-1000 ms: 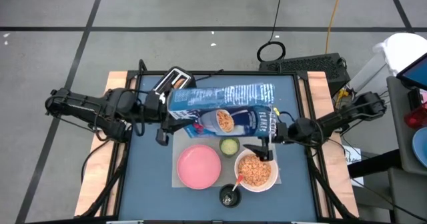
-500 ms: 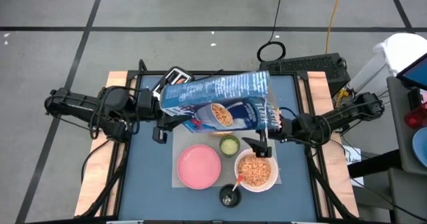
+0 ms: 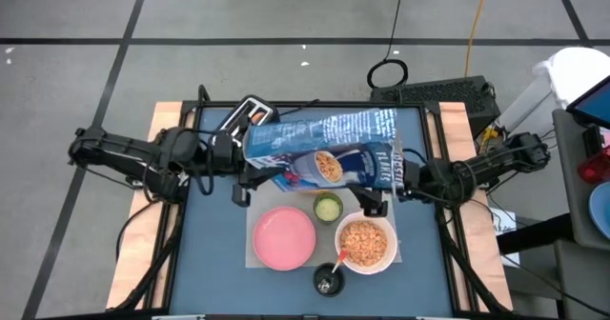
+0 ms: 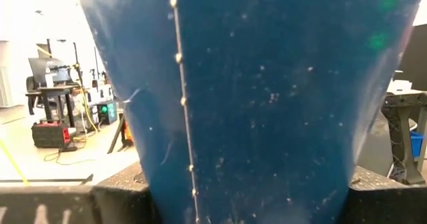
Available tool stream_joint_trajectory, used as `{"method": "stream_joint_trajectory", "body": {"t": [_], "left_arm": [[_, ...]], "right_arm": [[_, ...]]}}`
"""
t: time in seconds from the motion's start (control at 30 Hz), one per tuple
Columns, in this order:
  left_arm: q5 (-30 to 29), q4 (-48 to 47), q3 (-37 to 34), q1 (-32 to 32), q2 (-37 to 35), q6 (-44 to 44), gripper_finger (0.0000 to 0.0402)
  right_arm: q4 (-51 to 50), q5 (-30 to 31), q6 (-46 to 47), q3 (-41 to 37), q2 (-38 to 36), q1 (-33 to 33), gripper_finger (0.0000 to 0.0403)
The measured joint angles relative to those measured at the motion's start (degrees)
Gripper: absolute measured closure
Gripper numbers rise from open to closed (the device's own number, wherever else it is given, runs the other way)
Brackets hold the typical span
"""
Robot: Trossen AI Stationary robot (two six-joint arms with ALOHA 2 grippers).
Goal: Arrange a breakfast setting
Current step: Pour the cereals into the white bowl
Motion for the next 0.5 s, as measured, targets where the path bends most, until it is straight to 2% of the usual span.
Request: {"method": "stream_joint_trajectory", "body": {"t": [0.2,0.5], "left_arm": [[-0.34,-0.64,0.0,0.02,0.92,-0.15,0.0179],[-0.5,-1.55,0.0,0.04,1.02,0.08,0.0179]], "right_arm": [[-0.02,0.0,-0.04,0.0,-0.04,0.06,0.0046],[-0.31,0.02,0.67,0.0,-0.04,0.06,0.0144]]}}
